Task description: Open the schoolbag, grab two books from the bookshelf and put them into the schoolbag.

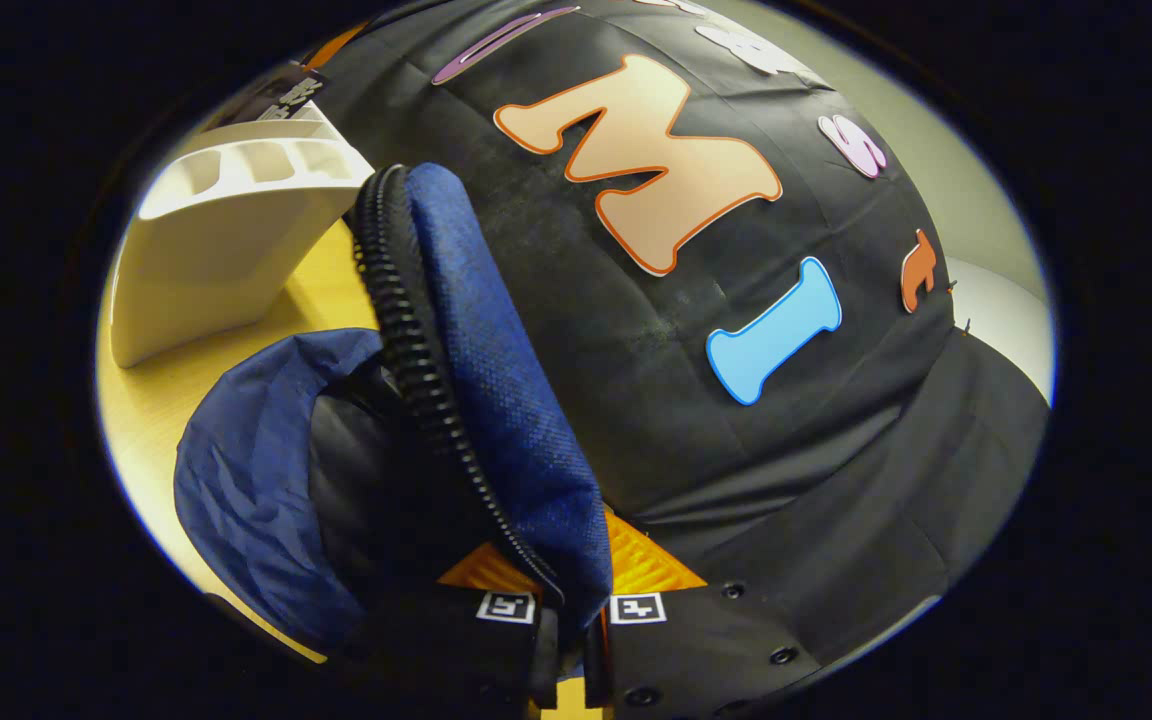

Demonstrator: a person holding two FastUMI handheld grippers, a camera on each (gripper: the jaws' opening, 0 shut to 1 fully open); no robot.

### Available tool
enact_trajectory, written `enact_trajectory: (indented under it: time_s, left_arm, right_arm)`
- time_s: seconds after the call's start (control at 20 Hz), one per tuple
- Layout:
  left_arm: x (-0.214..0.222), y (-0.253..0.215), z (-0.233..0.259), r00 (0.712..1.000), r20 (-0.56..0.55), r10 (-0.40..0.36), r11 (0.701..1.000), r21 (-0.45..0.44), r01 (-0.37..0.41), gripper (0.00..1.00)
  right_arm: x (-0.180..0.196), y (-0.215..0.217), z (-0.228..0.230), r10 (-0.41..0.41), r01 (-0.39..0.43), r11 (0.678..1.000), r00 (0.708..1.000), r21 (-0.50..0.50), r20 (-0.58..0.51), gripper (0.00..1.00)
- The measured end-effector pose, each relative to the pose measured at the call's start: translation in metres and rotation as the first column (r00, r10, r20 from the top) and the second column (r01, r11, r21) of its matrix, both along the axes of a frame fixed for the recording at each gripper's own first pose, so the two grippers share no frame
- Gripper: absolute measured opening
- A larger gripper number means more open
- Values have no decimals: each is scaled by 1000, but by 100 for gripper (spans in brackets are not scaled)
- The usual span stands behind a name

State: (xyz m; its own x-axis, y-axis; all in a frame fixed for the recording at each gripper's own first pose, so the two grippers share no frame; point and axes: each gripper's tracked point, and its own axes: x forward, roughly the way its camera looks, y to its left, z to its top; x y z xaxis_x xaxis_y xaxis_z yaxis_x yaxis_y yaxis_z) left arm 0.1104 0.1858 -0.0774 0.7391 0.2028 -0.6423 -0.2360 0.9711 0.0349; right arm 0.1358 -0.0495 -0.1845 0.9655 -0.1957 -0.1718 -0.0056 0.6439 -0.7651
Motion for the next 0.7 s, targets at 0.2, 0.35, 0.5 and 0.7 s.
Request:
enact_trajectory:
  time_s: [0.2,0.35,0.5,0.7]
  left_arm:
    - [2,-1,-20,991,-132,-20,999,-44,15,90]
    - [2,-7,-28,981,-188,-53,997,-58,42,83]
    - [1,-9,-37,962,-259,-89,995,-60,76,76]
    - [9,-19,-42,941,-312,-133,991,-67,118,58]
  right_arm:
    - [-13,-1,9,-25,25,999,1000,43,-2,10]
    - [-20,-3,11,-32,33,998,999,47,-9,10]
    - [-26,-3,11,-42,43,998,999,56,-15,10]
    - [-31,-1,10,-36,37,998,999,49,-20,10]
